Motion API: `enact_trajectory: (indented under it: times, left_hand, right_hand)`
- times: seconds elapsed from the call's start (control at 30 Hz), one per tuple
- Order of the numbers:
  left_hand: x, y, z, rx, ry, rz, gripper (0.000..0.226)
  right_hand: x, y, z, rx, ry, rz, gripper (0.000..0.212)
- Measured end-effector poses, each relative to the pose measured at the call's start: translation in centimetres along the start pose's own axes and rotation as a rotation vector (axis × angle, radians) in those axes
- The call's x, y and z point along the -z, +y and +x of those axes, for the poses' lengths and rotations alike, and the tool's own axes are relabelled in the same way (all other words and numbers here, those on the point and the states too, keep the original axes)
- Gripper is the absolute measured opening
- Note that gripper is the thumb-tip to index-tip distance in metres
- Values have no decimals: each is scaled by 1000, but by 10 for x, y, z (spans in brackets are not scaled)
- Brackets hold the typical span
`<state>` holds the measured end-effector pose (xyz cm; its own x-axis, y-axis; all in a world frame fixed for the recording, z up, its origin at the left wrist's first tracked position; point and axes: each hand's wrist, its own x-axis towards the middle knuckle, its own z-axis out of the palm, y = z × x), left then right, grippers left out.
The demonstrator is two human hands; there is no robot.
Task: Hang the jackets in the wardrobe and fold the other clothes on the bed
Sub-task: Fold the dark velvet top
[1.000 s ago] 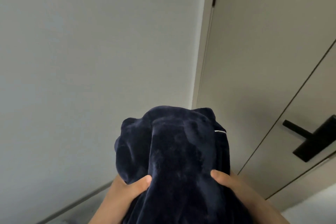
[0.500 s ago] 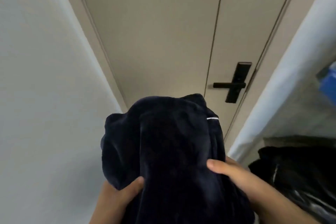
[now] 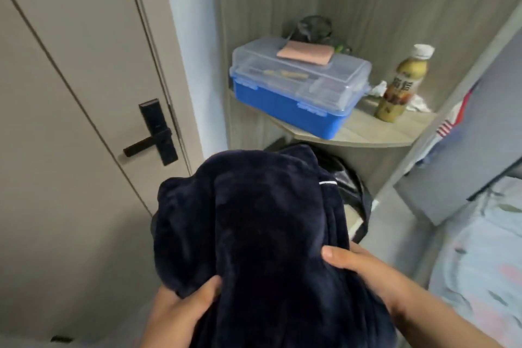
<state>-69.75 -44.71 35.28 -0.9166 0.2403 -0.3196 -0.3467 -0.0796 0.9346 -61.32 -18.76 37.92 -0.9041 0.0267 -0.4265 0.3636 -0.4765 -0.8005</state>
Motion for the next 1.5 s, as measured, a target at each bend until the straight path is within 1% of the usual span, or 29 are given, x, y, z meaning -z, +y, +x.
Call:
enact_trajectory:
  times: [0.03, 0.07, 0.1, 0.13, 0.17, 0.23, 0.3, 0.4, 0.47, 0.53, 0.63, 0.67, 0.73, 0.8, 0.83, 0.9, 1.0, 1.1, 1.2, 1.3, 1.37, 1.5]
  left_hand:
    - [-19, 0, 7, 5, -60, -17, 50]
    - [-36, 2, 8, 30, -116, -14, 56]
    - [-55, 4, 10, 30, -178, 0, 53]
    - [-74, 1, 15, 11, -242, 8, 42]
    - [-96, 1, 17, 1, -294, 7, 35]
    - [-133, -2, 20, 14, -398, 18, 38]
    - [-169, -4, 21, 56, -458, 4, 42]
    - [-220, -9, 27, 57, -585, 32, 38]
    - [-253, -11, 29, 59, -676, 40, 37]
    - [-285, -14, 30, 91, -754, 54, 46]
    - [-333, -19, 33, 118, -876, 97, 68]
    - [-349, -21, 33, 125, -906, 111, 69]
    - [-379, -25, 36, 135, -933, 112, 66]
    - [-407, -28, 38, 159, -951, 100, 52]
    - [-420, -30, 39, 169, -956, 101, 51]
    - [-445, -35, 41, 182, -947, 90, 54]
    - [-478, -35, 46, 190, -954, 86, 59]
    - [-507, -28, 61, 193, -975, 116, 54]
    - [-535, -20, 81, 187, -1045, 123, 48]
    - [-564, -13, 103, 173, -1089, 112, 55]
    - [-583, -6, 116, 160, -1119, 124, 60]
    - [-620, 0, 131, 158, -1146, 157, 55]
  right_hand:
    - [13, -2, -15, 32, 44, 21, 63]
    - [25, -5, -30, 63, 79, 45, 61]
    - [37, -7, -44, 92, 113, 70, 56]
    - [48, -8, -58, 120, 155, 94, 50]
    - [60, -9, -71, 152, 206, 118, 46]
    - [85, -9, -93, 204, 308, 166, 47]
    - [107, -10, -112, 242, 382, 199, 52]
    - [138, -14, -137, 320, 408, 234, 51]
    - [160, -17, -153, 347, 422, 273, 56]
    - [184, -19, -167, 368, 430, 310, 62]
    - [219, -23, -185, 407, 410, 368, 64]
    - [231, -25, -190, 416, 405, 381, 65]
    - [252, -31, -197, 413, 416, 414, 70]
    - [272, -37, -201, 383, 464, 455, 72]
    - [282, -40, -203, 373, 499, 472, 71]
    - [300, -51, -209, 358, 560, 480, 70]
    - [319, -72, -211, 373, 576, 446, 65]
    - [334, -93, -209, 410, 637, 418, 66]
    - [350, -110, -203, 426, 686, 415, 66]
    - [364, -129, -193, 443, 695, 394, 61]
    - [375, -141, -186, 473, 699, 427, 59]
    - [395, -164, -182, 549, 678, 430, 50]
